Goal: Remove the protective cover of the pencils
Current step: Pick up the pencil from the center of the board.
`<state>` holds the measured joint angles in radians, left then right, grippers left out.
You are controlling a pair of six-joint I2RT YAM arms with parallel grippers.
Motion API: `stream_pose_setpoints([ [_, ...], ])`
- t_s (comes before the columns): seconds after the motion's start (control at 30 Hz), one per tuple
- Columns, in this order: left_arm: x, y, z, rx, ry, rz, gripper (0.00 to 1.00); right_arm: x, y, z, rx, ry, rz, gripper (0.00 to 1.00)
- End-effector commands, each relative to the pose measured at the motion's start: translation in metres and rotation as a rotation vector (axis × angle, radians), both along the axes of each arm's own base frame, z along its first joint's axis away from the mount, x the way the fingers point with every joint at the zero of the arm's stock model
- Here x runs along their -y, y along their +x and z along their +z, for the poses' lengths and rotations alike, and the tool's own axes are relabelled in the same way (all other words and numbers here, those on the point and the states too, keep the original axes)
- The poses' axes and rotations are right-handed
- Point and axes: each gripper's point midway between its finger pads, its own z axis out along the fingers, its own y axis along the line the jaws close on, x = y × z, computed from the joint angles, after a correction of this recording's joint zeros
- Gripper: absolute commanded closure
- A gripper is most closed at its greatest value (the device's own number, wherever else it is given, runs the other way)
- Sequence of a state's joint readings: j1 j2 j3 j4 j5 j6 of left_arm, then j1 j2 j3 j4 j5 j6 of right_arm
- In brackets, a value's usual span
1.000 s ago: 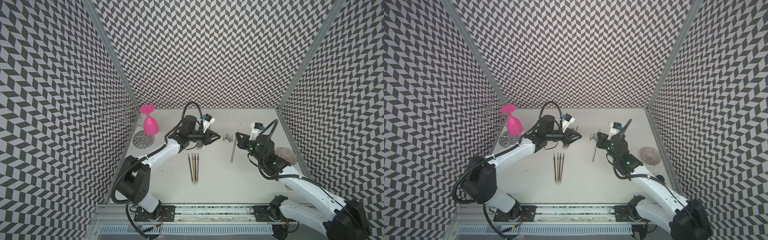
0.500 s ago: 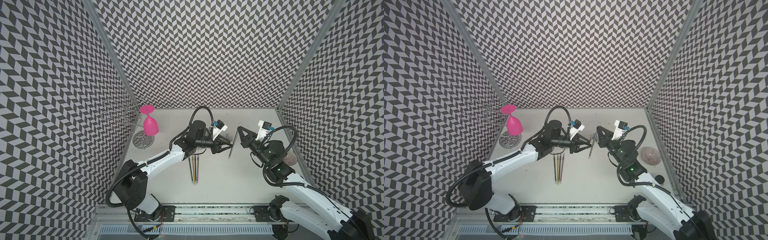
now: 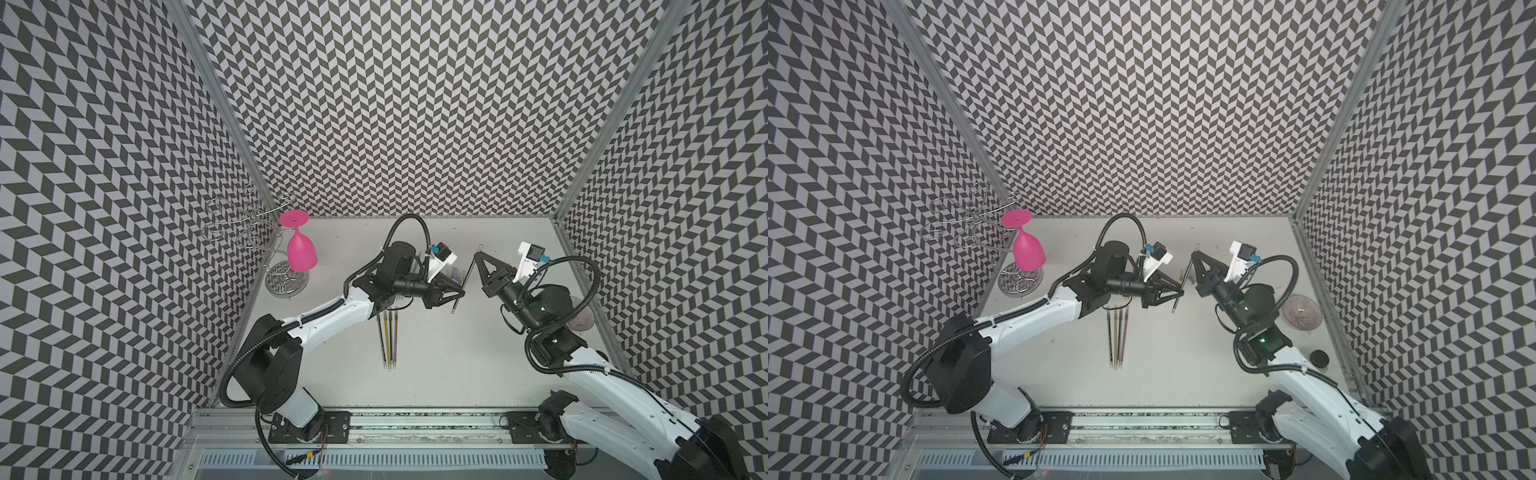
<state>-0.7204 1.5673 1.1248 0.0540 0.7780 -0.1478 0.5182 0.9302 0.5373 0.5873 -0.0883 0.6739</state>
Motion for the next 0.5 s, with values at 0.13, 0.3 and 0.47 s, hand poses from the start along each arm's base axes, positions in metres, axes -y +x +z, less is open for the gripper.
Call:
stream_pose_setpoints([
  [0.13,0.004,0.004,0.000,0.013,0.023,0.002,0.89,0.008,-0.002,0.034,0.069,0.060,-0.025,1.00],
  [0.3,0.004,0.005,-0.002,0.007,0.028,0.006,0.76,0.015,0.000,0.029,0.019,0.119,-0.051,1.00],
  [0.47,0.004,0.006,-0.004,0.005,0.032,0.008,0.74,0.013,-0.004,0.030,0.014,0.186,-0.014,1.00],
])
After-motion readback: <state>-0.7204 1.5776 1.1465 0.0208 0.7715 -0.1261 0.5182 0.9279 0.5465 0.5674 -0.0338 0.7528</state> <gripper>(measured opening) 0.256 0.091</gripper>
